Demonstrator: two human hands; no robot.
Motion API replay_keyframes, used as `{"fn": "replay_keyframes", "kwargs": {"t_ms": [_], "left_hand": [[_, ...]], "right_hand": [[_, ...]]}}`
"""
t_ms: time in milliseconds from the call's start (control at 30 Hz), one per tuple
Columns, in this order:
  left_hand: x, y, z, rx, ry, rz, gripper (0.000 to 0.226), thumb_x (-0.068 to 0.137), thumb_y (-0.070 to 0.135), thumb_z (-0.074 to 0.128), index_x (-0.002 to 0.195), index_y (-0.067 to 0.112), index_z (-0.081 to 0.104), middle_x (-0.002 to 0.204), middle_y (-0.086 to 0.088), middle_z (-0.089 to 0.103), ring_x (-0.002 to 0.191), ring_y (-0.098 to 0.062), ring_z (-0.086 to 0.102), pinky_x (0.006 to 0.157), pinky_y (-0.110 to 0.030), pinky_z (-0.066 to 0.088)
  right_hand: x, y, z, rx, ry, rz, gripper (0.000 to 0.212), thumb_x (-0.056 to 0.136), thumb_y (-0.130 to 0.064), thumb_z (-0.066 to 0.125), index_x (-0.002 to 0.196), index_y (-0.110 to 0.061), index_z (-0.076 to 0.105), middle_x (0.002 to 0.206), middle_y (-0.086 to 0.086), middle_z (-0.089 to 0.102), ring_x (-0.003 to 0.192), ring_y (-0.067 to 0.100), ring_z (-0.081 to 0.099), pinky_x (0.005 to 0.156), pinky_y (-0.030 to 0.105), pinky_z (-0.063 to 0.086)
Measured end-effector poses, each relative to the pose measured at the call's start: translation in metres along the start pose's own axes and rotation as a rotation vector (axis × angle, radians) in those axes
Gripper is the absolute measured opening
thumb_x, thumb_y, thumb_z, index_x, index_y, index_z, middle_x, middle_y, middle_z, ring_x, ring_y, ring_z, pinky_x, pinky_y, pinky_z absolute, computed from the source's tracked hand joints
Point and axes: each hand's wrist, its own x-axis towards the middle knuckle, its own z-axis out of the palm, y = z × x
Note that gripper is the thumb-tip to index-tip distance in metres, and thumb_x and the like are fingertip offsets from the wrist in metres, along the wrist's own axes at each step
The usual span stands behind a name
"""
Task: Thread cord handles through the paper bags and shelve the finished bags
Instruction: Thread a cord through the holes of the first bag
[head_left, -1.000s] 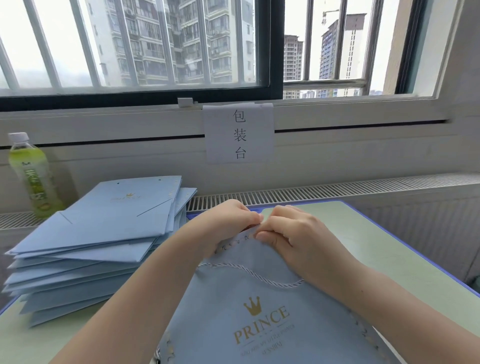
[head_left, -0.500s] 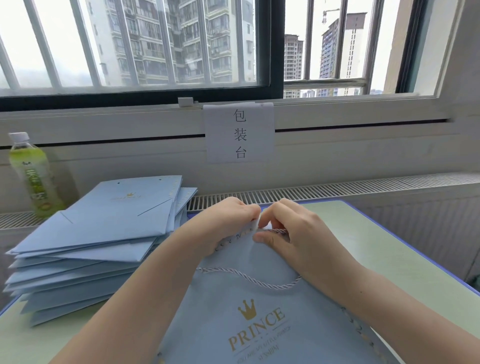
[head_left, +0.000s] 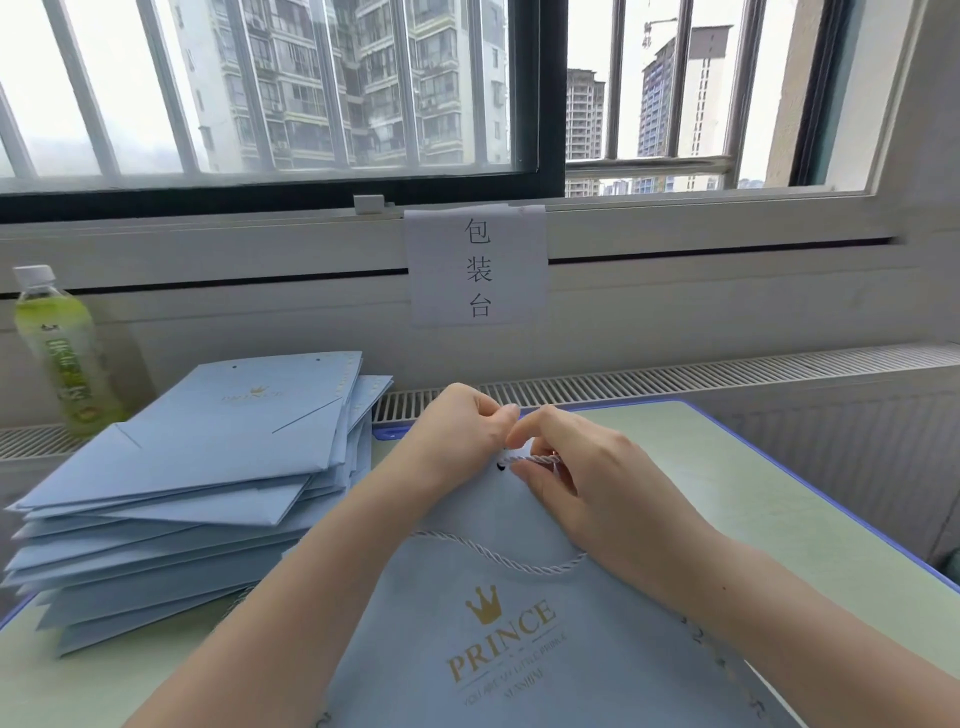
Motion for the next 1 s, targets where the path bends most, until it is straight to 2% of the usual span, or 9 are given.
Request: {"fn": "replay_keyframes", "kwargs": {"t_ms": [67,133,333,400,500,667,800,900,1000], "left_hand": [[-0.001,-0.001,-0.001,-0.024,-0.007,-0.007,0.039,0.095,0.025,0.052,0.06,0.008,0.047,0.047,0.004,0.019,0.038,-0.009,0.013,0.038,-0.021,0.012],[-0.002,0.0,0.0,-0.066,-0.004,-0.016,0.035,0.094,0.025,0.053,0.064,0.007,0.052,0.044,0.005,0.02,0.035,-0.008,0.013,0.036,-0.019,0.013],[-0.004,0.002,0.002,-0.116,-0.016,-0.061,0.035,0.091,0.02,0.054,0.06,0.007,0.046,0.046,0.002,0.02,0.037,-0.01,0.012,0.036,-0.019,0.012],[-0.004,0.002,0.0,-0.114,-0.073,-0.121,0.036,0.089,0.019,0.054,0.054,0.011,0.045,0.048,-0.001,0.026,0.038,-0.011,0.016,0.036,-0.017,0.014],[-0.004,0.001,-0.003,-0.123,-0.119,-0.17,0.033,0.088,0.023,0.055,0.056,0.013,0.054,0.06,-0.01,0.037,0.043,-0.013,0.023,0.037,-0.015,0.019],[-0.004,0.003,0.001,-0.133,-0.106,-0.178,0.039,0.089,0.023,0.057,0.051,0.013,0.048,0.057,-0.007,0.031,0.042,-0.012,0.017,0.04,-0.019,0.015],[-0.003,0.002,0.002,-0.07,-0.088,-0.165,0.037,0.087,0.027,0.061,0.059,0.012,0.042,0.051,0.0,0.022,0.046,-0.013,0.016,0.043,-0.024,0.015],[-0.003,0.001,0.001,-0.017,-0.105,-0.133,0.045,0.088,0.034,0.061,0.057,0.012,0.038,0.051,0.001,0.021,0.049,-0.014,0.017,0.046,-0.026,0.015],[-0.004,0.002,-0.003,0.05,-0.138,-0.122,0.055,0.089,0.042,0.058,0.047,0.017,0.032,0.044,0.006,0.021,0.041,-0.011,0.018,0.041,-0.022,0.017]], "right_hand": [[0.0,-0.001,0.001,0.02,0.008,0.01,0.011,0.089,-0.031,0.05,0.096,-0.025,0.056,0.078,-0.021,0.048,0.068,-0.004,0.045,0.061,0.028,0.043],[0.0,-0.002,0.003,0.0,0.026,0.004,0.011,0.088,-0.032,0.049,0.093,-0.026,0.057,0.082,-0.018,0.051,0.068,0.002,0.045,0.061,0.031,0.046],[0.0,-0.004,0.005,-0.112,0.075,-0.015,0.003,0.086,-0.029,0.05,0.089,-0.029,0.052,0.082,-0.012,0.058,0.069,0.015,0.059,0.053,0.033,0.047],[-0.001,-0.006,0.004,-0.131,0.084,-0.026,0.005,0.086,-0.027,0.051,0.088,-0.031,0.048,0.079,-0.01,0.06,0.065,0.016,0.058,0.049,0.032,0.046],[0.0,-0.008,0.003,-0.122,0.086,-0.039,0.006,0.085,-0.027,0.052,0.088,-0.031,0.049,0.077,-0.008,0.06,0.06,0.017,0.055,0.046,0.034,0.047],[-0.001,-0.01,0.002,-0.105,0.053,-0.01,0.003,0.086,-0.029,0.051,0.088,-0.027,0.053,0.077,-0.012,0.06,0.061,0.012,0.054,0.05,0.032,0.046],[0.003,-0.01,-0.001,0.165,0.011,0.101,0.004,0.093,-0.024,0.054,0.092,-0.021,0.056,0.066,-0.017,0.05,0.061,0.007,0.046,0.054,0.018,0.033],[0.005,-0.012,-0.005,0.27,-0.023,0.125,0.005,0.092,-0.021,0.056,0.096,-0.021,0.057,0.07,-0.015,0.053,0.064,0.012,0.048,0.058,0.017,0.037],[0.004,-0.013,-0.006,0.31,-0.088,0.134,0.008,0.091,-0.02,0.059,0.098,-0.022,0.056,0.069,-0.012,0.053,0.059,0.01,0.046,0.057,0.017,0.037]]}}
